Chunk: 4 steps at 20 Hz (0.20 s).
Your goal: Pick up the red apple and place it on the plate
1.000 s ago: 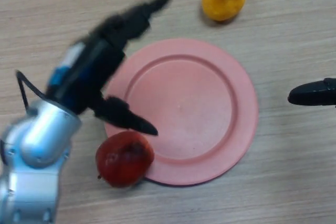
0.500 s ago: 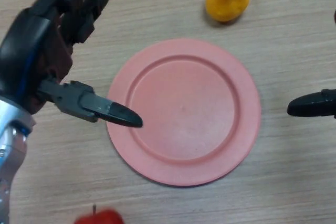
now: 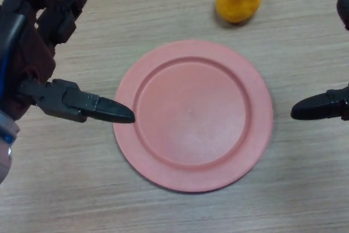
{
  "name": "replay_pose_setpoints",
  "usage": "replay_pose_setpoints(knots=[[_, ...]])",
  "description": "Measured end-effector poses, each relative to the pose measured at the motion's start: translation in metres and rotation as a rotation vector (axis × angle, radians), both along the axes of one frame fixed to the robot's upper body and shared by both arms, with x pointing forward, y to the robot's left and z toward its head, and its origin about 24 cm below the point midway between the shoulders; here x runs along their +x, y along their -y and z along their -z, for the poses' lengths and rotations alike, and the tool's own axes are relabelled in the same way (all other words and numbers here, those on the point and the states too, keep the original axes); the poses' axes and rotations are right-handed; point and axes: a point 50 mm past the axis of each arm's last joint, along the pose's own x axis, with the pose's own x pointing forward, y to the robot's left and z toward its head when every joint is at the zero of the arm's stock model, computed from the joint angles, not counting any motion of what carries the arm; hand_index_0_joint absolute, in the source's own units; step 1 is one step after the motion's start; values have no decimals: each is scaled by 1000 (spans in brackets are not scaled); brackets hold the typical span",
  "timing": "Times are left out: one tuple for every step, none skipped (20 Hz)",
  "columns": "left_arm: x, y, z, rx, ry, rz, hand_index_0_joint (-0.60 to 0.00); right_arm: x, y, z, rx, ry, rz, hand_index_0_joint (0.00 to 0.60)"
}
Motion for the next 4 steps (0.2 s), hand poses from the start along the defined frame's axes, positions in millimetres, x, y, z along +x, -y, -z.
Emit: replay_pose_setpoints(knots=[[0,0,1,2,-10,-1,0,-1,2,-2,-12,15,22,0],[0,1,2,4,-18,0,0,-1,3,-3,-19,21,36,0],[-1,2,2,3,-26,2,0,-2,3,-4,-25,27,45,0],[-2,3,2,6,-33,-2,0,-3,3,-5,-27,31,44,0]])
